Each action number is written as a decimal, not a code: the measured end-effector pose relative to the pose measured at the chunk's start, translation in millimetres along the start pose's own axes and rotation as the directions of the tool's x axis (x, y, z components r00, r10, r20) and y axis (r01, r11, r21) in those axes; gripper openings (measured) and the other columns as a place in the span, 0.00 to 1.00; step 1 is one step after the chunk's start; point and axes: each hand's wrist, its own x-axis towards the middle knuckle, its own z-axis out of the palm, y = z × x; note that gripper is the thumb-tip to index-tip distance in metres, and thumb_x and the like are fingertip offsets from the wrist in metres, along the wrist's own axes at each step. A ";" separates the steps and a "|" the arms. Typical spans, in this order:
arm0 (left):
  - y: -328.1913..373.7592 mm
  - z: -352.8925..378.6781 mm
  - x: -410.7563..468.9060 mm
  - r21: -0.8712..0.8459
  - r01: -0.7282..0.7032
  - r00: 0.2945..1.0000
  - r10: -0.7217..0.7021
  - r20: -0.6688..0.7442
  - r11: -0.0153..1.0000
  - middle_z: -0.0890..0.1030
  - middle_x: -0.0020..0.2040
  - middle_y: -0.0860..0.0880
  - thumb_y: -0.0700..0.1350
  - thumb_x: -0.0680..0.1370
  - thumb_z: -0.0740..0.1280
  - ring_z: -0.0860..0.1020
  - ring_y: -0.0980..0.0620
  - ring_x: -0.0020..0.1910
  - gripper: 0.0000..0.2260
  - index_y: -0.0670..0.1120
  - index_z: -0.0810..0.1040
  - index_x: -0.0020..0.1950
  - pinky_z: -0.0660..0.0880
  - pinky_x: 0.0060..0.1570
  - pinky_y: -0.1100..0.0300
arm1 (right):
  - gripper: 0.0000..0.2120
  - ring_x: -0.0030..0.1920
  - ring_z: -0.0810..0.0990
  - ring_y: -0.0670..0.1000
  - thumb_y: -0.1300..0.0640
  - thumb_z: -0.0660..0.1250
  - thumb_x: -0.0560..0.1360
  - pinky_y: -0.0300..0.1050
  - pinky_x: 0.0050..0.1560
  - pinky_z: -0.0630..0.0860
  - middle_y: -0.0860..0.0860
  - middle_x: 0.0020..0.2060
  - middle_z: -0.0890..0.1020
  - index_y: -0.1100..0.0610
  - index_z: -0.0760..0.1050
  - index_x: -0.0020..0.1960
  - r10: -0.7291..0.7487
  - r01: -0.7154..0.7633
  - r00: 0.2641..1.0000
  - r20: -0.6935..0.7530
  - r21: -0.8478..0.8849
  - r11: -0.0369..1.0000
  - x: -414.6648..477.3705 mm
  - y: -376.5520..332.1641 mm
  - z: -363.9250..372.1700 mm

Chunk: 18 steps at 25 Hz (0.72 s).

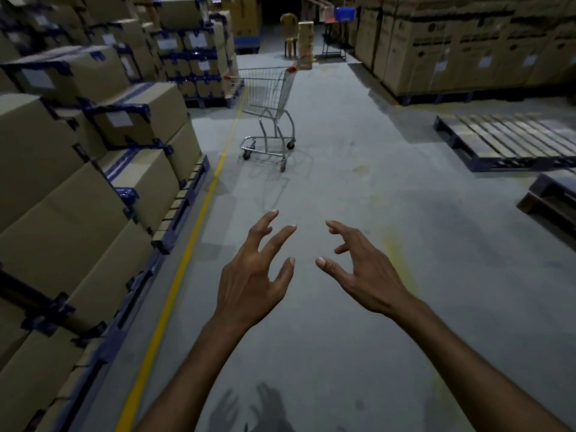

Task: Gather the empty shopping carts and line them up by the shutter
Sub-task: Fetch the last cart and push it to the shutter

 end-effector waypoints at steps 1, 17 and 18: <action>-13.5 7.5 19.7 0.009 0.003 1.000 -0.003 0.000 1.000 0.58 0.81 0.60 0.49 0.79 0.70 0.71 0.60 0.71 0.23 0.57 0.72 0.74 0.82 0.37 0.53 | 0.33 0.58 0.77 0.38 0.30 0.61 0.78 0.48 0.54 0.79 0.36 0.71 0.68 0.36 0.55 0.78 -0.002 0.002 1.000 0.003 -0.001 1.000 24.7 10.1 3.6; -290.0 148.0 396.6 -0.115 0.163 0.986 -0.157 0.060 0.980 0.67 0.72 0.64 0.57 0.78 0.69 0.76 0.62 0.63 0.24 0.63 0.67 0.73 0.82 0.46 0.49 | 0.32 0.67 0.75 0.47 0.35 0.65 0.79 0.50 0.61 0.76 0.43 0.74 0.67 0.45 0.62 0.78 -0.079 0.057 0.987 -0.142 -0.154 0.986 447.9 130.0 58.0; -299.4 158.0 415.9 -0.111 0.168 0.985 -0.161 0.067 0.980 0.68 0.71 0.65 0.58 0.78 0.68 0.75 0.63 0.63 0.24 0.63 0.66 0.73 0.81 0.47 0.50 | 0.31 0.67 0.75 0.47 0.35 0.65 0.79 0.52 0.61 0.76 0.44 0.74 0.68 0.45 0.62 0.78 -0.084 0.059 0.985 -0.150 -0.164 0.985 469.6 140.3 58.4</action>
